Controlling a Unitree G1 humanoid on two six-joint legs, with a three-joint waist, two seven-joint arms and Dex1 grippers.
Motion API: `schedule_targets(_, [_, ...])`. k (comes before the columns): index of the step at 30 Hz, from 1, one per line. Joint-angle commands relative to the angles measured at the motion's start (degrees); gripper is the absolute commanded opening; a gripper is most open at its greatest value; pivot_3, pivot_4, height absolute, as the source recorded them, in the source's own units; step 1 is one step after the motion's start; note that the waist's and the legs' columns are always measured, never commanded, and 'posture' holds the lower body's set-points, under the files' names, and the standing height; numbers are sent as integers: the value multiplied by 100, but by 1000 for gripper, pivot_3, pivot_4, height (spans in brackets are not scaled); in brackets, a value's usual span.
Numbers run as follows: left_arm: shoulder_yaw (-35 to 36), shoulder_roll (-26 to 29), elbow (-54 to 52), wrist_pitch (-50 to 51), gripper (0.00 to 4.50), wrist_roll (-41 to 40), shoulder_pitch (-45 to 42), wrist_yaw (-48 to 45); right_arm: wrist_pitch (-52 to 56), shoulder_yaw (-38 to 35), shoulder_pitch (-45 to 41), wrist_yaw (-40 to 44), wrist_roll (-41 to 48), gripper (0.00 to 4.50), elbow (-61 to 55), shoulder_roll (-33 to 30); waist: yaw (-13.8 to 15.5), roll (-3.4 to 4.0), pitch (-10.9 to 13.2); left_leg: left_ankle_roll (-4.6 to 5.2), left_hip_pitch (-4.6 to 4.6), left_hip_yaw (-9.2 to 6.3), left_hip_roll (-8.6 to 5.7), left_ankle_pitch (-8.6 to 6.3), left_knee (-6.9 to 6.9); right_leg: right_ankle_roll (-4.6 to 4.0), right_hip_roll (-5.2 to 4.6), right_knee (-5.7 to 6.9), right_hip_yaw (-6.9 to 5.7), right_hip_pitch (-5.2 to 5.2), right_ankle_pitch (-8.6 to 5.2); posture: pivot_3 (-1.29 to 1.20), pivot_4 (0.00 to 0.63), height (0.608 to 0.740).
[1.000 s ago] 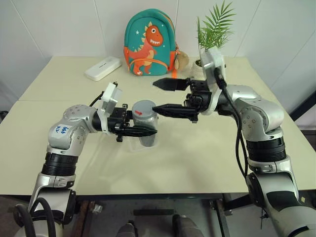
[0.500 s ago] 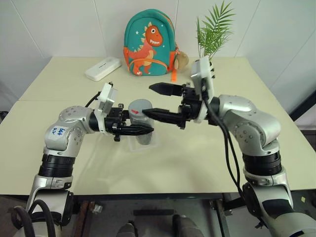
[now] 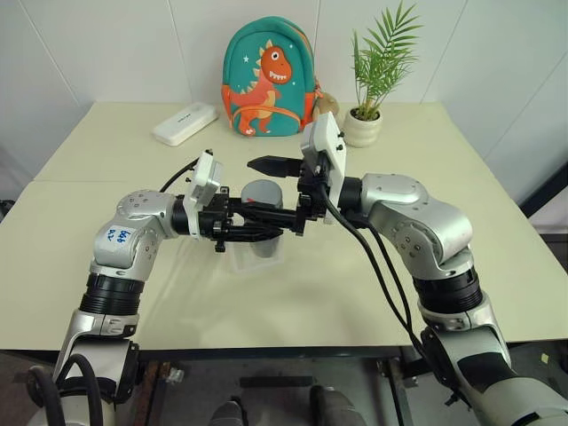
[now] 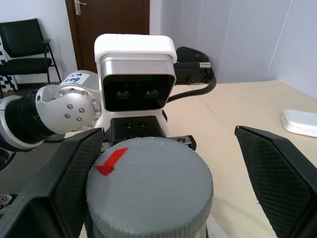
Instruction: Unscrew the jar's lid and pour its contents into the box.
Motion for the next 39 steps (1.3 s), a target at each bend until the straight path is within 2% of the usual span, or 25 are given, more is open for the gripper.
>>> schedule_targets(1, [51, 6, -302, -62, 1927, -78, 49, -22, -395, -279, -227, 54, -238, 4461, 352, -221, 0, 0, 0, 0, 0, 0, 0, 0, 0, 0, 0, -1, 0, 0, 0, 0, 150, 740])
schedule_targets(5, [77, 28, -340, -56, 1927, -115, 74, 27, -642, -388, -158, 248, -349, 4461, 672, -531, 3, 0, 0, 0, 0, 0, 0, 0, 0, 0, 0, -1, 0, 0, 0, 0, 150, 740])
schedule_targets(9, [159, 43, -385, -22, 1927, -185, 132, 117, -1016, -465, 57, 572, -575, 4461, 1027, -1171, 9, 0, 0, 0, -1, 0, 0, 0, 0, 0, 0, -2, 0, 1, 0, 0, 150, 740])
schedule_targets(17, [220, 89, -468, -103, 1927, -65, 306, 138, -1122, -1012, 467, 1212, -199, 4461, 1126, -1937, 13, 6, 4, 0, -2, 1, -2, 0, 3, 0, 2, -5, 5, 1, 0, 0, 150, 740])
schedule_targets(21, [204, 139, -369, -237, 1927, 43, 316, 100, -440, -1065, 525, 1336, 533, 4461, 409, -1704, -39, 8, 6, 0, 4, 5, 5, 0, 2, 0, 16, 7, 23, -3, 0, 0, 150, 740])
schedule_targets(26, [189, 104, -344, -270, 1927, 74, 300, 114, -73, -892, 391, 956, 869, 4461, -129, -1102, -13, 8, 6, 0, 8, 4, 22, 0, 17, -3, 41, 25, 30, -3, 0, 0, 150, 740])
schedule_targets(31, [118, 106, -166, -403, 1927, 214, 240, 77, 149, -407, 50, 346, 528, 4461, -166, -463, -11, 9, 5, 0, 6, 6, 22, 0, 34, -6, 43, 36, 37, -4, 2, 0, 150, 740])
schedule_targets(39, [101, 46, -89, -453, 1927, 227, 177, 97, 327, -24, -169, -14, 303, 4461, -203, 12, 1, 9, 5, -1, 2, 6, 22, -1, 35, -7, 42, 38, 36, -7, 1, 0, 150, 740])
